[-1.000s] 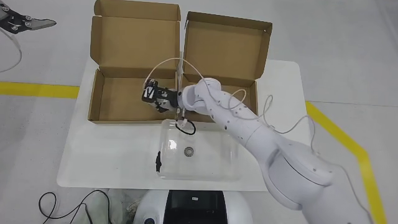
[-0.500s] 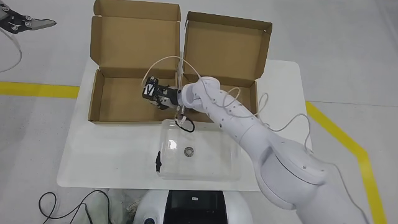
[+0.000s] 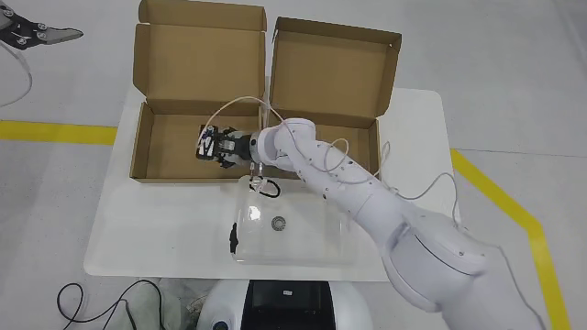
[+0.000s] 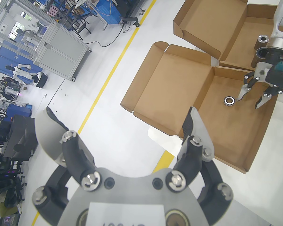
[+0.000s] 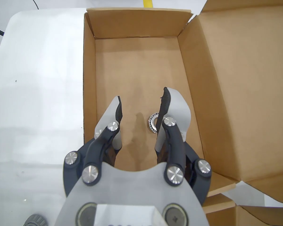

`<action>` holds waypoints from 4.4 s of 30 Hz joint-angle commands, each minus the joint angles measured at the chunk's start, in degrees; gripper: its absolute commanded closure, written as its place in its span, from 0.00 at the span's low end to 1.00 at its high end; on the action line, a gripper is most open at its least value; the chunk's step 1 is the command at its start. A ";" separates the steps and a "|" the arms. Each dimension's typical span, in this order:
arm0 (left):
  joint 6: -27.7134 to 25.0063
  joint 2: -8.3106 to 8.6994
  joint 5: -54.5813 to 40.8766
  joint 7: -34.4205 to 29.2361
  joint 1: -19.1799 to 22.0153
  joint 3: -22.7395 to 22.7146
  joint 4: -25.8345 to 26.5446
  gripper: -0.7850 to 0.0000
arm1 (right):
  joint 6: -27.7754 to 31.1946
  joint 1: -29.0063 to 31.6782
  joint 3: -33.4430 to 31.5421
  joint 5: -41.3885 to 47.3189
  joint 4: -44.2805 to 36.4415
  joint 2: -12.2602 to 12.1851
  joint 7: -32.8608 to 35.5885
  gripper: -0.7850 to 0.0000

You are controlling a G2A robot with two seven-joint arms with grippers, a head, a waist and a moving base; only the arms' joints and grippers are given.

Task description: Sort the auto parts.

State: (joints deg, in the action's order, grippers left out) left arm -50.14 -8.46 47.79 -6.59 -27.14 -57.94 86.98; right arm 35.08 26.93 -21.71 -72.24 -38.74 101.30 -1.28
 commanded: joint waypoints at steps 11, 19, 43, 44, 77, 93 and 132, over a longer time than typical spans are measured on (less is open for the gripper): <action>0.00 0.00 0.00 0.00 0.00 0.00 0.00 0.00 | 1.10 15.22 -12.38 -7.52 -28.66 -11.78 10.23 0.60; 0.00 0.00 0.00 0.00 0.00 0.00 0.00 0.00 | 11.84 28.20 -25.02 -10.42 -46.89 -18.72 15.56 0.58; 0.00 0.00 0.00 0.00 0.00 0.00 0.00 0.00 | 22.92 47.86 -33.34 -20.73 -65.36 -27.92 14.04 0.63; 0.00 0.00 0.00 0.00 0.00 0.00 0.00 0.00 | 22.92 48.15 -33.45 -20.98 -65.14 -28.22 13.86 0.64; 0.00 0.00 0.00 0.00 0.00 0.00 0.00 0.00 | 15.44 43.60 -25.39 -22.13 -54.64 -28.26 20.38 0.60; 0.00 0.00 0.00 0.00 0.00 0.00 0.00 0.00 | 11.01 41.72 -22.37 -19.83 -52.14 -27.40 27.36 0.56; 0.00 0.00 0.00 0.00 0.00 0.00 0.00 0.00 | 4.47 41.90 -23.40 -18.37 -53.00 -27.74 24.01 1.00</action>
State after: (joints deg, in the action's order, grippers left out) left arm -50.14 -8.46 47.79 -6.59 -27.14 -57.94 86.98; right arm 39.58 68.53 -44.64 -90.66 -91.59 73.72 23.72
